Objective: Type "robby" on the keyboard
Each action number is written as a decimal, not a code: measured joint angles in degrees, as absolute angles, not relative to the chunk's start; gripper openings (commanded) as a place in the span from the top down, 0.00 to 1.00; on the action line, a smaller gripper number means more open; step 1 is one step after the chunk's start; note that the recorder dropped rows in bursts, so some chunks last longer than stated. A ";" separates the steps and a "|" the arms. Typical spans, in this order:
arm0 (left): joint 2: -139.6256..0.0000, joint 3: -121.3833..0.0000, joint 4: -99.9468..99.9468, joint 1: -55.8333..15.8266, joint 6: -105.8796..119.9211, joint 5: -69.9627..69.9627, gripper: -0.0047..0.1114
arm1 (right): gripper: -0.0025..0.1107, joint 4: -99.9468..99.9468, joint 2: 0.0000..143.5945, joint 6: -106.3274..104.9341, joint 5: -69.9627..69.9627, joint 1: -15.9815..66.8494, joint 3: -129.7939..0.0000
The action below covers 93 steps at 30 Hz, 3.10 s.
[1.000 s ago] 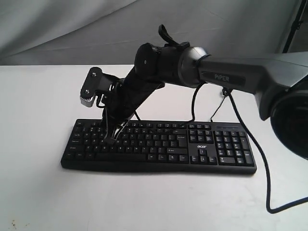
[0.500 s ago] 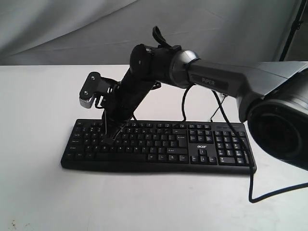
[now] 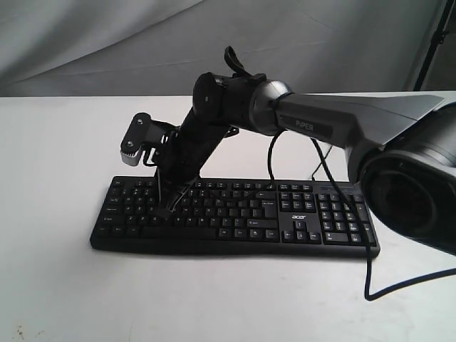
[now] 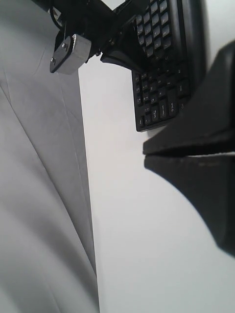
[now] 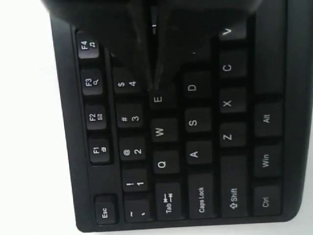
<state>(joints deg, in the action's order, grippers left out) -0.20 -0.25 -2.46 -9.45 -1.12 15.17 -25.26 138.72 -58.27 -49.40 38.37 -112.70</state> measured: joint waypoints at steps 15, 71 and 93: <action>-0.20 -0.25 -2.46 -9.45 -1.12 15.17 0.96 | 0.98 -25.14 139.23 -58.27 -49.08 38.37 -112.70; -0.20 -0.25 -2.46 -9.45 -1.12 15.17 0.96 | 0.98 -29.95 125.62 -66.24 -45.26 30.20 -90.21; -0.20 -0.25 -2.46 -9.45 -1.12 15.17 0.96 | 0.98 -29.55 126.60 -66.55 -43.33 30.20 -90.21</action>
<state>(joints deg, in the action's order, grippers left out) -0.20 -0.25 -2.46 -9.45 -1.12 15.17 -29.55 126.60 -66.55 -43.33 30.20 -90.21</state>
